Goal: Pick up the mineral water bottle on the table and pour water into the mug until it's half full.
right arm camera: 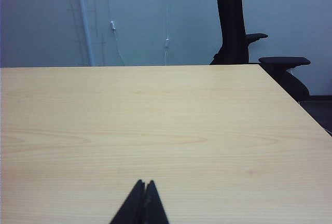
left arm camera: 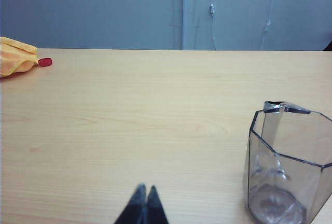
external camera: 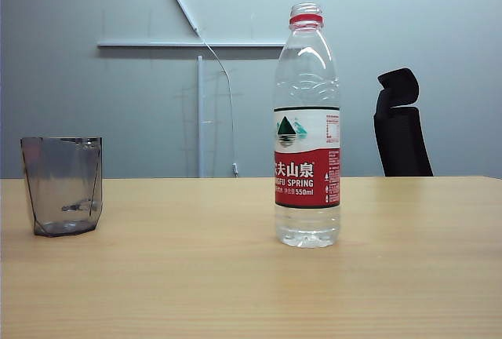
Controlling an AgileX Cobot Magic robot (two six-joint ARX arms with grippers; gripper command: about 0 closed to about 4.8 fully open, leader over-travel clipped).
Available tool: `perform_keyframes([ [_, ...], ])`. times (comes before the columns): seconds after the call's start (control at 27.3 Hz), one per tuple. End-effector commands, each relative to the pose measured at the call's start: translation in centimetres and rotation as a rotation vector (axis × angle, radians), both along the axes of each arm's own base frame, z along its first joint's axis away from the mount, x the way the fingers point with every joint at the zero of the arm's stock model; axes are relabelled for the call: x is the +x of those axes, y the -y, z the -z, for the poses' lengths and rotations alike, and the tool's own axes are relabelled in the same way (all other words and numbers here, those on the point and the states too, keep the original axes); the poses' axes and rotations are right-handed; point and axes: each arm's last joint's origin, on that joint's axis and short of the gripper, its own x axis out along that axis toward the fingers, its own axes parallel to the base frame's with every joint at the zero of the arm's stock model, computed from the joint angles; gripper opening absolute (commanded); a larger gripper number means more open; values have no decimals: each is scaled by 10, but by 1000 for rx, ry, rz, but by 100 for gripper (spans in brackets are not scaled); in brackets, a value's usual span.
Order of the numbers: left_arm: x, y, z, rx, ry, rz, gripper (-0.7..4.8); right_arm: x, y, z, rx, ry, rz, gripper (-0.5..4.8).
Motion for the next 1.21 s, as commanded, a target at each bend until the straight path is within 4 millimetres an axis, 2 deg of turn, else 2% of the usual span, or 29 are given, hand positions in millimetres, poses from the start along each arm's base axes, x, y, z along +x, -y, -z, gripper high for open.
perform_keyframes([
  [0.04, 0, 0, -2, 0, 12, 2, -2, 0, 0, 0, 0, 14, -1, -5],
  [0.29, 0, 0, -2, 0, 12, 2, -2, 0, 0, -2, 10, 33, -10, -5],
  [0.37, 0, 0, -2, 0, 12, 2, -2, -1, -4, -11, 158, 116, -117, -4],
  [0.4, 0, 0, -2, 0, 12, 2, -2, -3, -7, -18, 270, 170, -261, 2],
  [0.48, 0, 0, -2, 0, 12, 1, -2, -5, -11, -24, 336, 192, -411, 16],
  [0.51, 0, 0, -2, 0, 12, 2, -2, -6, -14, -24, 370, 173, -508, 68],
  [0.55, 0, 0, -2, 0, 10, 2, -2, -6, -18, -23, 396, 145, -555, 95],
  [0.62, 0, 0, -1, 0, 6, 2, -2, -6, -23, -20, 409, 103, -595, 98],
  [0.66, 0, 0, -1, 0, 6, 2, -2, -6, -25, -18, 416, 81, -595, 113],
  [0.7, 0, 0, -1, 0, 6, 1, -2, -6, -28, -15, 426, 57, -594, 153],
  [0.81, 0, 0, -1, 0, 5, 2, -2, -7, -38, -9, 400, 7, -565, 370],
  [0.88, 0, 0, -1, 0, 5, 3, -2, -9, -45, -7, 328, 3, -547, 479],
  [1.06, 0, 0, -1, 0, 5, 3, -2, -17, -62, -3, 194, -6, -513, 479],
  [1.21, 0, 0, 0, 0, -2, 3, -2, -21, -76, 3, 132, -81, -577, 479],
])
